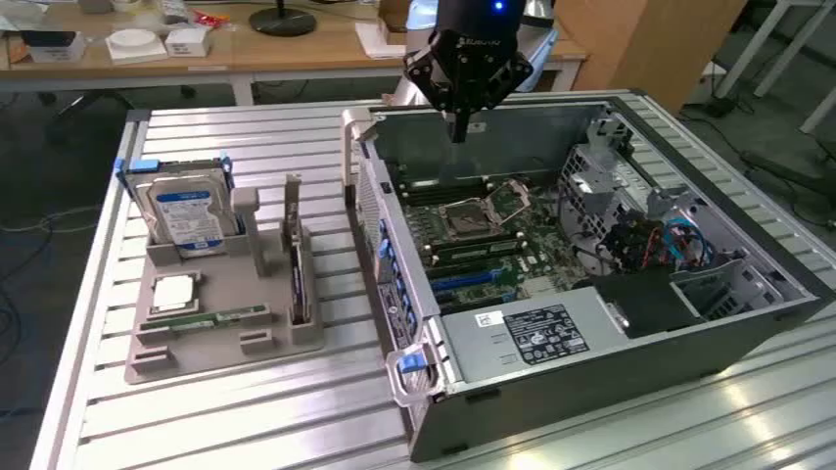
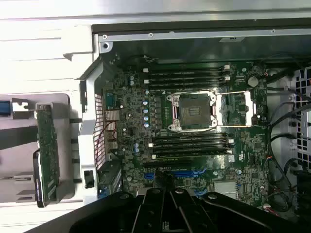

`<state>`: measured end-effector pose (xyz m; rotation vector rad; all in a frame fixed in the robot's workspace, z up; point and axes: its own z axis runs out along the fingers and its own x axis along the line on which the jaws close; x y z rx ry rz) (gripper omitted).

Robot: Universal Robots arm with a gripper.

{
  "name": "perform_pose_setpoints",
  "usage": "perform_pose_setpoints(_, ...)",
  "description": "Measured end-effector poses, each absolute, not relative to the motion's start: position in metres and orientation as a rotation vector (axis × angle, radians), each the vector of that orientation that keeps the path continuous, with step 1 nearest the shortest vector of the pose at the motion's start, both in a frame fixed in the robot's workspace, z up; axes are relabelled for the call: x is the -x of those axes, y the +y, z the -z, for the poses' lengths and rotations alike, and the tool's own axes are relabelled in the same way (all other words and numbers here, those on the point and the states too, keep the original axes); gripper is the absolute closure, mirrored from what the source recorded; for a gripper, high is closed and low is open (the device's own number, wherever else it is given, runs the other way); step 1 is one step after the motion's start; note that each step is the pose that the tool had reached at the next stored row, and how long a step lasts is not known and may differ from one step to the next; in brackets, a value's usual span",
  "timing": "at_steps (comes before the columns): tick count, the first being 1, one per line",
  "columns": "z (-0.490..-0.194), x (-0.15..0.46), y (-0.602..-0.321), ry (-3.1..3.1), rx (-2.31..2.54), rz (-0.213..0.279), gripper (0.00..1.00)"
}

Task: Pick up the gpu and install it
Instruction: 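Reach for the gpu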

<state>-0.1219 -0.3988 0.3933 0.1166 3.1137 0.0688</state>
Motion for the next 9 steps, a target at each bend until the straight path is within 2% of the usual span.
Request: perform_pose_setpoints(9,-0.3933,0.1283,-0.3989,3.114,-0.117,-0.069,0.90)
